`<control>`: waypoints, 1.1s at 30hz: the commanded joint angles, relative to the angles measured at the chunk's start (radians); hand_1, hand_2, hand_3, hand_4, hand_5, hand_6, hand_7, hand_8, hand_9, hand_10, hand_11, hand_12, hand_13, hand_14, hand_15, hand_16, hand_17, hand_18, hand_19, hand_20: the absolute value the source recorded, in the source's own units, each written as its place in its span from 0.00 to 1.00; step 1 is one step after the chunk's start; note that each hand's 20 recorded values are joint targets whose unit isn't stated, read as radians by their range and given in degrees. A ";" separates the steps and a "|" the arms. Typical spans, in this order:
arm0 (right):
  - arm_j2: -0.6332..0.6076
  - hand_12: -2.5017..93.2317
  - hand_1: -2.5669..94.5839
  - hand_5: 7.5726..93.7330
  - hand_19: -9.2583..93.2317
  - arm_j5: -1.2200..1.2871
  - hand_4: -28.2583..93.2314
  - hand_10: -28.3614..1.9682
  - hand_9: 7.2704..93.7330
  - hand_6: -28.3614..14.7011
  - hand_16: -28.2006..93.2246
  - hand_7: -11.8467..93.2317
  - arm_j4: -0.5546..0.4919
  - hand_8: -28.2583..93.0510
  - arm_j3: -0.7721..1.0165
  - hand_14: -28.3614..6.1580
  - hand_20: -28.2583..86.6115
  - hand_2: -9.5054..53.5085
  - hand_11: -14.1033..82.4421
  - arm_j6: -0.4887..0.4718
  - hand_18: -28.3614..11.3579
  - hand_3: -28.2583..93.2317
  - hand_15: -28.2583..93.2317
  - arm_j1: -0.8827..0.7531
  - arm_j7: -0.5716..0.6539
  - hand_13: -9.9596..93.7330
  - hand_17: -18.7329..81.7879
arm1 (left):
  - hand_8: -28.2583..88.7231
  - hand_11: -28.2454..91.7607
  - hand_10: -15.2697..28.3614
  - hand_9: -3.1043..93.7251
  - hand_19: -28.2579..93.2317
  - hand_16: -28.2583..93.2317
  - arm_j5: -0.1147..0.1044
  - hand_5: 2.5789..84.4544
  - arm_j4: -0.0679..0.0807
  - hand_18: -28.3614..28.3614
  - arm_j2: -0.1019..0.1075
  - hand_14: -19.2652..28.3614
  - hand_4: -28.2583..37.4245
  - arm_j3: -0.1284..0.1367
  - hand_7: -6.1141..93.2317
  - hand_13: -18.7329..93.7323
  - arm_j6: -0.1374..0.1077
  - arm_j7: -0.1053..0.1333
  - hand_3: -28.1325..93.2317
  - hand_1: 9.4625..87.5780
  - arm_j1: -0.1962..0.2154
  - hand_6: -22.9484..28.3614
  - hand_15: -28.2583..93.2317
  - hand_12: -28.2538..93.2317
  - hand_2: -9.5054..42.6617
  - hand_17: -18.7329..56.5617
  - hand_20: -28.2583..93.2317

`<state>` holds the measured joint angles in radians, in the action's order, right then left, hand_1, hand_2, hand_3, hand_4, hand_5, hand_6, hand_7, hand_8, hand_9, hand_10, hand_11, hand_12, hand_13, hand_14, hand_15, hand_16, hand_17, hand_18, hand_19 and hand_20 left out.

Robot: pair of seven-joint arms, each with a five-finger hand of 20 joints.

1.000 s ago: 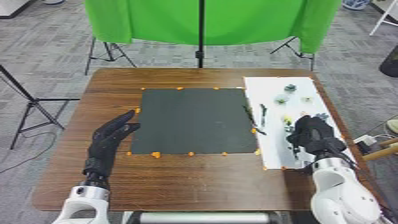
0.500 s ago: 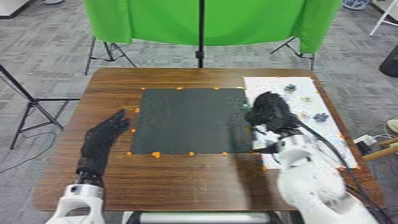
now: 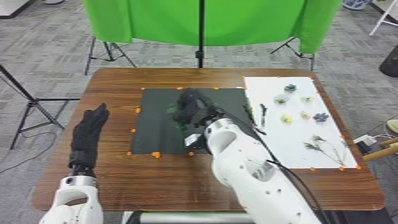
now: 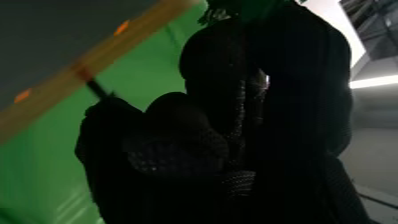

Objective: Arrange flowers

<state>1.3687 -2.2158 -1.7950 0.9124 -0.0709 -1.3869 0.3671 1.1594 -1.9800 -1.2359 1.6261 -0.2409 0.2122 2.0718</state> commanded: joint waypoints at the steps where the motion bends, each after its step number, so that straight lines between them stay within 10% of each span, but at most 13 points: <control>1: 0.078 0.40 0.90 0.76 1.00 0.007 0.83 0.52 0.91 0.61 0.45 0.57 0.096 0.43 -0.053 0.80 0.73 0.00 0.60 -0.038 0.50 0.00 0.75 0.003 0.036 1.00 0.91 | 0.18 0.29 0.61 0.43 0.24 0.21 -0.008 0.45 0.005 0.64 -0.004 0.60 0.00 -0.018 0.09 0.40 -0.001 -0.007 0.70 0.08 0.010 0.56 0.29 0.25 0.53 0.29 0.35; 20: 0.109 0.30 0.80 0.75 1.00 0.008 0.57 0.47 0.89 0.60 0.46 0.55 0.173 0.39 -0.059 0.77 0.67 0.00 0.63 0.021 0.53 0.02 0.71 0.000 0.014 1.00 0.89 | 0.19 0.30 0.62 0.46 0.24 0.24 -0.009 0.47 0.003 0.69 -0.008 0.67 0.00 -0.040 0.10 0.43 0.011 -0.017 0.73 0.07 0.009 0.55 0.30 0.29 0.39 0.29 0.37; 23: 0.112 0.30 0.50 0.76 1.00 0.001 0.13 0.47 0.89 0.59 0.46 0.56 0.177 0.30 -0.046 0.77 0.67 0.00 0.63 0.022 0.53 0.63 0.71 -0.002 0.004 1.00 0.89 | 0.19 0.30 0.62 0.46 0.24 0.24 -0.008 0.47 0.002 0.70 -0.010 0.67 0.00 -0.039 0.10 0.43 0.017 -0.023 0.73 0.08 0.007 0.55 0.30 0.29 0.37 0.29 0.37; 25: 0.098 0.30 0.43 0.76 1.00 -0.010 0.09 0.47 0.89 0.58 0.46 0.59 0.162 0.16 -0.037 0.76 0.67 0.00 0.63 0.018 0.52 0.69 0.71 -0.008 -0.016 1.00 0.89 | 0.19 0.30 0.62 0.46 0.24 0.24 -0.006 0.47 0.001 0.70 -0.014 0.68 0.00 -0.036 0.10 0.43 0.022 -0.024 0.73 0.08 0.009 0.55 0.30 0.29 0.35 0.29 0.37; 33: -0.091 0.30 0.24 0.81 1.00 -0.028 0.26 0.43 0.91 0.55 0.48 0.35 -0.030 0.18 -0.012 0.70 0.73 0.29 0.62 -0.164 0.43 0.78 0.72 -0.053 -0.004 1.00 0.88 | 0.19 0.30 0.62 0.46 0.24 0.25 -0.008 0.47 -0.013 0.70 -0.022 0.68 0.00 -0.014 0.10 0.43 0.026 -0.024 0.74 0.09 0.038 0.55 0.30 0.30 0.32 0.29 0.38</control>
<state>1.4418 -2.2233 -1.6737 0.8743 -0.0821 -1.3982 0.3519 1.1517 -1.9822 -1.2445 1.5967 -0.2259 0.1994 2.0753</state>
